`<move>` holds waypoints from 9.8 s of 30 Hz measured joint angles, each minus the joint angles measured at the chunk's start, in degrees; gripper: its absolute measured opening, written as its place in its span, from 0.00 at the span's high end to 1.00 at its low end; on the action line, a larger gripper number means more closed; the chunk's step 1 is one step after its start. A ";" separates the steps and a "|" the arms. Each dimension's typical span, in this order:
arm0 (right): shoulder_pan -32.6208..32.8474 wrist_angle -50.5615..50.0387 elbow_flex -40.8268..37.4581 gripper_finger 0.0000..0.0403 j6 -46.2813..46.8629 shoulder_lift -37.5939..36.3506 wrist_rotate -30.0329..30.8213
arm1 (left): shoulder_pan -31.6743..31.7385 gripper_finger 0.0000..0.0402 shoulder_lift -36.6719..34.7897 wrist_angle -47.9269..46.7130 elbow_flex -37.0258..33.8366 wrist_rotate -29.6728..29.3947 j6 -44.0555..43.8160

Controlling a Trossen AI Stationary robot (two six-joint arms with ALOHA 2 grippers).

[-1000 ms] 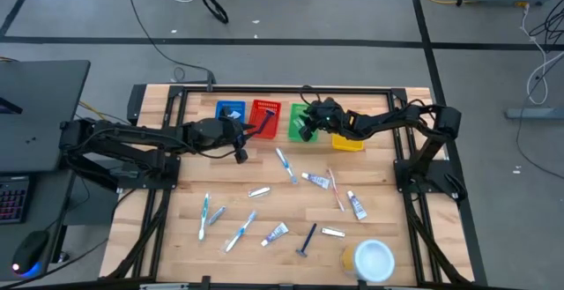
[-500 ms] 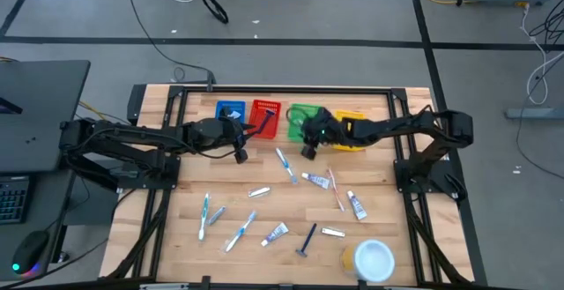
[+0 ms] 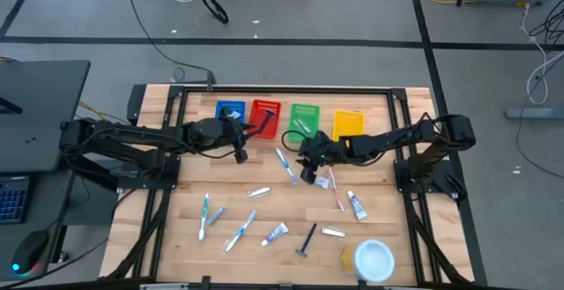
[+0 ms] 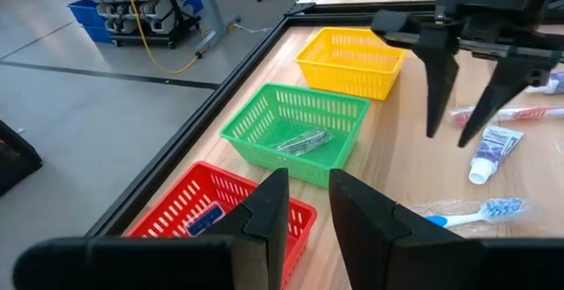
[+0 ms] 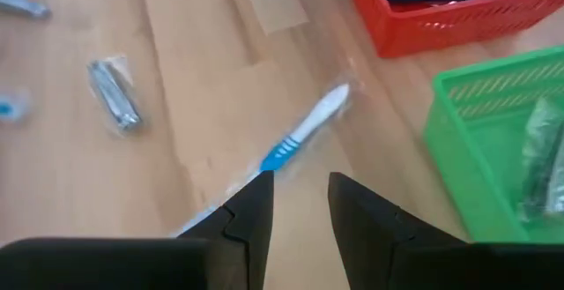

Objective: Pick & Place Travel size toiletries
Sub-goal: Put the blue toothbrush into the yellow bin, then put the white toothpaste into the blue bin

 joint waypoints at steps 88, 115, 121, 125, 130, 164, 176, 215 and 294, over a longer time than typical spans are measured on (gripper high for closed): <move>2.74 7.04 -0.07 1.00 14.31 0.29 4.55 | 0.01 0.77 -0.02 -0.03 0.00 -0.15 0.03; -2.52 -34.95 -10.65 1.00 25.72 -17.11 36.74 | -0.01 0.77 0.00 -0.48 0.00 2.40 -2.62; -4.66 -23.50 -15.99 1.00 18.01 -17.11 39.26 | -0.01 0.77 -0.01 -0.44 0.00 2.38 -2.62; -5.88 -15.88 -18.27 1.00 12.01 -17.11 39.14 | -0.01 0.77 -0.01 -0.42 0.00 2.38 -2.62; -8.06 -15.15 -19.39 1.00 10.63 -17.11 34.81 | -0.01 0.77 -0.01 -0.42 0.00 2.36 -2.60; -17.26 -14.54 -12.44 0.76 1.45 -19.32 24.23 | -0.01 0.77 -0.02 -0.37 0.00 2.18 -2.62; -17.21 4.40 -9.68 0.77 -3.17 -19.82 6.42 | -0.01 0.77 -0.02 0.02 0.00 7.53 -6.81; -17.21 15.47 -9.84 0.77 -17.04 -19.77 -8.43 | -32.14 0.71 17.56 -0.64 20.44 2.23 -17.73; -8.19 14.63 -10.54 0.77 -10.87 -19.75 -8.04 | -37.36 0.83 49.44 -51.77 48.11 -1.81 -51.20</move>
